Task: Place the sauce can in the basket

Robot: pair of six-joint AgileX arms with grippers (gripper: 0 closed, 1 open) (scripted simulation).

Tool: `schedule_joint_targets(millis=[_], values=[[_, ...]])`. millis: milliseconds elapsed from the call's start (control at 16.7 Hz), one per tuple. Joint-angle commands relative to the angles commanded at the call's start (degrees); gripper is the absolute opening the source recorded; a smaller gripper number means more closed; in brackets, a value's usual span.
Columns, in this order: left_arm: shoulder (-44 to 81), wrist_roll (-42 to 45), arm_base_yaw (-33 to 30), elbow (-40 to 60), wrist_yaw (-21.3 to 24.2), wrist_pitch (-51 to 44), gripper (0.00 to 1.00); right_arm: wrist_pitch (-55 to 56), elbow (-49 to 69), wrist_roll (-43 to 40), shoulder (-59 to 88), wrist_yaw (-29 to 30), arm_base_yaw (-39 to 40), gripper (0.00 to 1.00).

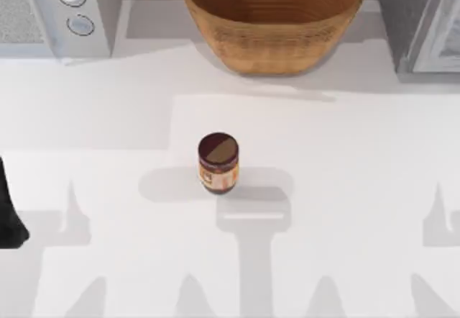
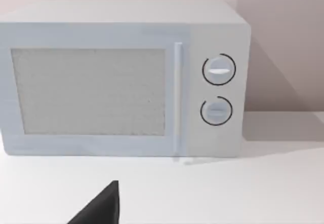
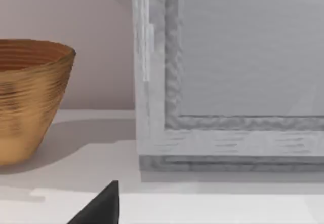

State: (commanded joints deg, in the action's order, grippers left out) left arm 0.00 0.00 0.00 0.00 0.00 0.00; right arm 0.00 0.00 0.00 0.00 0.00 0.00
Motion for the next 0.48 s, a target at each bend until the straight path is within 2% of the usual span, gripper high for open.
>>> schedule_joint_targets(millis=[240, 480], values=[[1.5, 0.1, 0.0, 0.5, 0.8, 1.0, 1.00, 0.0, 0.0, 0.0, 0.0, 0.0, 0.0, 1.00], [10.5, 0.6, 0.1, 3.5, 6.1, 7.4, 1.00, 0.0, 0.0, 0.0, 0.0, 0.0, 0.0, 1.00]])
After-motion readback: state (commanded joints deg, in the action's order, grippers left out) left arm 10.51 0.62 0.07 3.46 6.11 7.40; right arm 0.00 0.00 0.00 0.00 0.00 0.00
